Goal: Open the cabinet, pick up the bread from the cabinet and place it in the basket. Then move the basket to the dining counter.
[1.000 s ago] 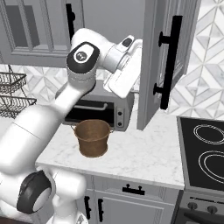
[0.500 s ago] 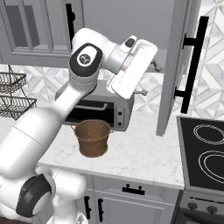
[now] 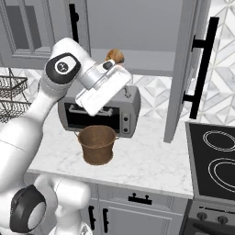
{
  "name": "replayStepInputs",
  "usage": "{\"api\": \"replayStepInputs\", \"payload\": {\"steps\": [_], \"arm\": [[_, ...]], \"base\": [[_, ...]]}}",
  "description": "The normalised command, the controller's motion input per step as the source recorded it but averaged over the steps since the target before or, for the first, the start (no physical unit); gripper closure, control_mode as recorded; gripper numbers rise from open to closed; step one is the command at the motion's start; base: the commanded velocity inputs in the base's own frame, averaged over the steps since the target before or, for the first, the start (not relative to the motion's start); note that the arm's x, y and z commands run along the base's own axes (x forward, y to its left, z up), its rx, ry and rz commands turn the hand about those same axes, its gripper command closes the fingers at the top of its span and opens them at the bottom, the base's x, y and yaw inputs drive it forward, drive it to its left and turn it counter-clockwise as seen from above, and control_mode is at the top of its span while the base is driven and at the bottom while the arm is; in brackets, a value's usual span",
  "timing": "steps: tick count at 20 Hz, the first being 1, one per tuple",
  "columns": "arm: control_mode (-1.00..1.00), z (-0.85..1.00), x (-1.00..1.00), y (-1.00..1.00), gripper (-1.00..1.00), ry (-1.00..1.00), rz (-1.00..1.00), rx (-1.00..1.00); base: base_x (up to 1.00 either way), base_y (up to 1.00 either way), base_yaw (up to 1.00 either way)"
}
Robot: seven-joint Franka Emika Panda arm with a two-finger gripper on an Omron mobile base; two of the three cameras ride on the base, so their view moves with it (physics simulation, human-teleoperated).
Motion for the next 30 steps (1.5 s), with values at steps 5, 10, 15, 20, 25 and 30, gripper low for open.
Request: {"api": "replayStepInputs", "payload": {"steps": [5,10,15,20,25,30], "arm": [[-1.0,-0.38,0.55,0.64,-1.0,-0.29,-0.28,0.71],[-1.0,-0.3,0.49,0.51,-1.0,-0.44,-0.44,0.55],[-1.0,0.22,0.03,0.72,-1.0,-0.72,-0.46,0.16],[-1.0,0.8,0.0,0.54,-1.0,-0.67,-0.28,-0.01],[-1.0,1.0,0.27,0.54,-1.0,-0.62,-0.15,-0.07],[-1.0,0.75,0.55,0.5,-1.0,-0.37,-0.03,-0.12]], "base": [[0.0,0.0,0.0],[0.0,0.0,0.0],[0.0,0.0,0.0],[0.0,0.0,0.0],[0.0,0.0,0.0],[0.0,0.0,0.0]]}}
